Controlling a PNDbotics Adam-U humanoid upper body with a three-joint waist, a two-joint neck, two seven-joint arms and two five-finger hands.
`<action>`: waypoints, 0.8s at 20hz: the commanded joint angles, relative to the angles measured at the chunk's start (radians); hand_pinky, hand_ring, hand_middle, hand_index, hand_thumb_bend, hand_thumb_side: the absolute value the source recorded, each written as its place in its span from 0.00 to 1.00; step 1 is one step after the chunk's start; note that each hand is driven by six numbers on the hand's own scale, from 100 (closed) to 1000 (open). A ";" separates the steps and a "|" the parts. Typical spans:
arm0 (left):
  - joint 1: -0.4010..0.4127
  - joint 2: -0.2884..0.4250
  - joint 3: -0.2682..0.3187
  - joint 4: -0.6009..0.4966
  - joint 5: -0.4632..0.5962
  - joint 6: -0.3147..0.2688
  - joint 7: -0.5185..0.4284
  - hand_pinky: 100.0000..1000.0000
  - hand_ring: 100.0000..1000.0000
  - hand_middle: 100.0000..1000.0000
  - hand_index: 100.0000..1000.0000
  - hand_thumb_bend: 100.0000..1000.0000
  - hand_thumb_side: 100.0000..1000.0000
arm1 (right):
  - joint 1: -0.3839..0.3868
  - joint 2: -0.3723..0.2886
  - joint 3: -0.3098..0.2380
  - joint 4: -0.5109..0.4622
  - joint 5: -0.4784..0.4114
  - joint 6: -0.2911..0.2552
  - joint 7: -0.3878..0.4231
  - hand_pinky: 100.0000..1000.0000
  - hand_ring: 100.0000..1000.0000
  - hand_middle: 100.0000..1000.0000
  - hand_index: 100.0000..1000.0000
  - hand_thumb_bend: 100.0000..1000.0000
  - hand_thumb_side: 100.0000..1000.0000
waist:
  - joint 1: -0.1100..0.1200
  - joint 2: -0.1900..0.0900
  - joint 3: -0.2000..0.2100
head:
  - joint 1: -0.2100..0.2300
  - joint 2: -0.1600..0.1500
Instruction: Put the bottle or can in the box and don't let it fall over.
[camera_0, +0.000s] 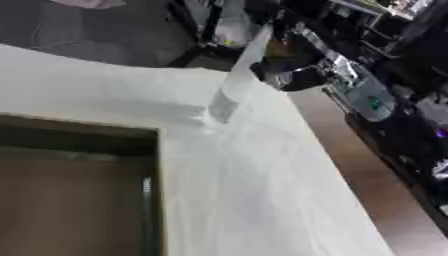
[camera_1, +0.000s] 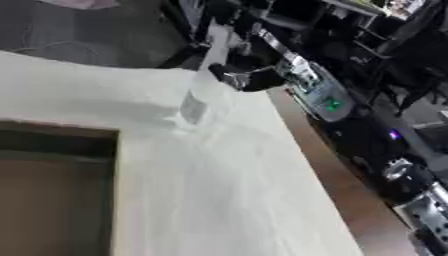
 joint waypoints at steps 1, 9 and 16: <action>0.004 -0.001 0.001 0.004 -0.012 0.009 -0.007 0.58 0.28 0.74 0.83 0.05 0.86 | -0.003 -0.032 -0.021 0.006 0.038 -0.006 0.000 0.98 1.00 1.00 1.00 0.04 0.00 | 0.001 -0.011 -0.001 | -0.006 -0.012; 0.003 -0.004 0.000 0.004 -0.015 0.007 -0.009 0.58 0.28 0.74 0.83 0.05 0.86 | 0.000 -0.026 -0.024 0.021 0.091 -0.007 -0.069 0.97 1.00 1.00 1.00 0.10 0.00 | 0.001 -0.002 0.003 | -0.008 -0.013; 0.003 -0.006 -0.001 0.004 -0.017 0.006 -0.011 0.59 0.28 0.74 0.83 0.05 0.86 | 0.002 -0.022 -0.021 0.030 0.124 -0.002 -0.111 0.97 1.00 1.00 1.00 0.11 0.00 | 0.002 0.005 0.004 | -0.013 -0.016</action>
